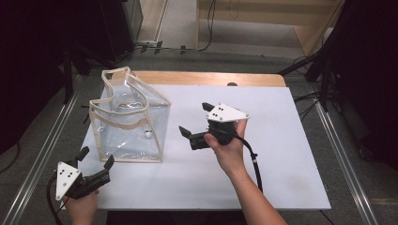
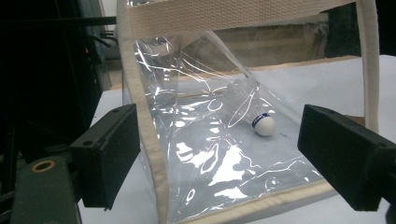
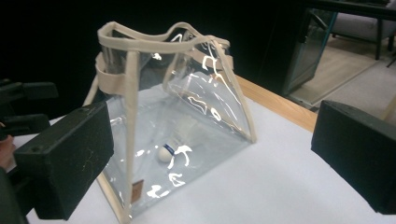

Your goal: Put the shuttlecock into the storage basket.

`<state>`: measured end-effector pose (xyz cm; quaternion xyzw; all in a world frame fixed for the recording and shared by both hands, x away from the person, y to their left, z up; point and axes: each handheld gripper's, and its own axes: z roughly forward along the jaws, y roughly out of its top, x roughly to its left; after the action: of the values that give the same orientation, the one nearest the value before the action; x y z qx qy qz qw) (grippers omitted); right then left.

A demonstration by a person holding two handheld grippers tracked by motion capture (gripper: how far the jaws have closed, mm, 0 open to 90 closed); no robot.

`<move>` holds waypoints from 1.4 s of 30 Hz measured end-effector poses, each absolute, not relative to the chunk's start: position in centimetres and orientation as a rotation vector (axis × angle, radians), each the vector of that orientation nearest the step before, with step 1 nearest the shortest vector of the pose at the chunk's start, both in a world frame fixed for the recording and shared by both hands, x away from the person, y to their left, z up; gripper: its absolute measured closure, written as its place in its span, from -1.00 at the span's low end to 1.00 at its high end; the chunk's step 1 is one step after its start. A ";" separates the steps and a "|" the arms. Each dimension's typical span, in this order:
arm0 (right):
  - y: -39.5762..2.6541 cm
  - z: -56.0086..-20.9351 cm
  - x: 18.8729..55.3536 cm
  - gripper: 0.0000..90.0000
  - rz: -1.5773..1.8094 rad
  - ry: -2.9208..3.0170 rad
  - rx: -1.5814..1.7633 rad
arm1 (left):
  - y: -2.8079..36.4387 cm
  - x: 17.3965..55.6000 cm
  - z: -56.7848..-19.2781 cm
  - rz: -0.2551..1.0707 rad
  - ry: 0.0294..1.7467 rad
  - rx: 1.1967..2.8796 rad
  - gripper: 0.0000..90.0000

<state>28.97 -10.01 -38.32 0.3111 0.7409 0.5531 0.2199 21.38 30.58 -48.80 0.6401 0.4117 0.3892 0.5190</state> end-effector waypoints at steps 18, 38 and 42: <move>-15.7 -41.5 27.1 -1.00 1.479 1.994 0.963 | 30.5 21.4 -48.8 0.939 0.987 1.540 -0.70; -22.2 -45.0 24.3 -1.00 1.427 1.921 1.085 | 30.4 21.3 -48.8 0.942 0.986 1.542 -0.70; -23.4 -45.6 23.8 -1.00 1.413 1.903 1.113 | 30.4 21.3 -48.8 0.943 0.987 1.542 -0.70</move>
<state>23.75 -23.40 -45.58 0.4105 0.7021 0.5212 0.2586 21.35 30.44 -48.83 0.6417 0.4108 0.3924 0.5152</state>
